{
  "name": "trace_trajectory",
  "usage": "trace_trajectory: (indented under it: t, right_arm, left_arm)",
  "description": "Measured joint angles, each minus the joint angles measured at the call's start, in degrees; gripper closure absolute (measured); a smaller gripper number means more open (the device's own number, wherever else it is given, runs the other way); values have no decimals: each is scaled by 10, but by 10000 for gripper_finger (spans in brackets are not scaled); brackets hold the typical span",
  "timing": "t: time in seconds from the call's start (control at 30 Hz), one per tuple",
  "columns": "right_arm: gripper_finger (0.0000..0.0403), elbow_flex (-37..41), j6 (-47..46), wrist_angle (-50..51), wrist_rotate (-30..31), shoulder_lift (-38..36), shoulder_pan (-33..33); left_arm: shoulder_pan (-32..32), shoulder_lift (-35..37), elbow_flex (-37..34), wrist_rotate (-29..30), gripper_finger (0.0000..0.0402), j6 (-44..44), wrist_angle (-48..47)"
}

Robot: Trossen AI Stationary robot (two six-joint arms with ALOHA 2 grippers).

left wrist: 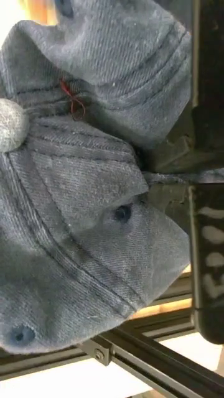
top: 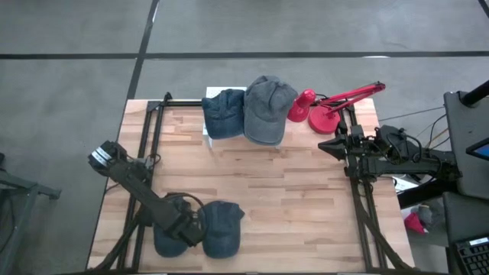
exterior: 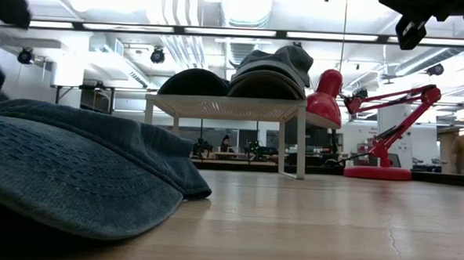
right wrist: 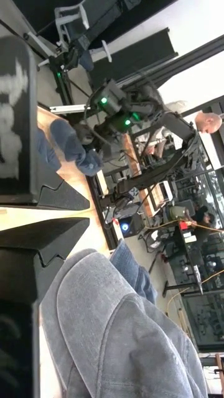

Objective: Pick & Place hat
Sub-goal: Stack the left black cap on top of the other blue cap on the shelf

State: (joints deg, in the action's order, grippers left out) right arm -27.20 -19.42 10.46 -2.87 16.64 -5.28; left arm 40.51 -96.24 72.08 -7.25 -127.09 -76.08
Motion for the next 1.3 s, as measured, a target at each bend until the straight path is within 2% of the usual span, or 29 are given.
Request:
trace_trajectory:
  t: [0.23,0.43,0.67,1.0,1.3]
  right_arm:
    - [374,0,1,0,0,0,0]
    - [374,0,1,0,0,0,0]
    - [374,0,2,0,0,0,0]
    - [374,0,2,0,0,0,0]
    - [374,0,1,0,0,0,0]
  left_arm:
    - [0,1,65,43,397,29,-26]
    - [1,1,120,109,397,82,-34]
    - [1,2,179,218,397,167,-33]
    - [-2,2,216,426,394,215,-20]
    - [-50,2,236,538,397,254,-19]
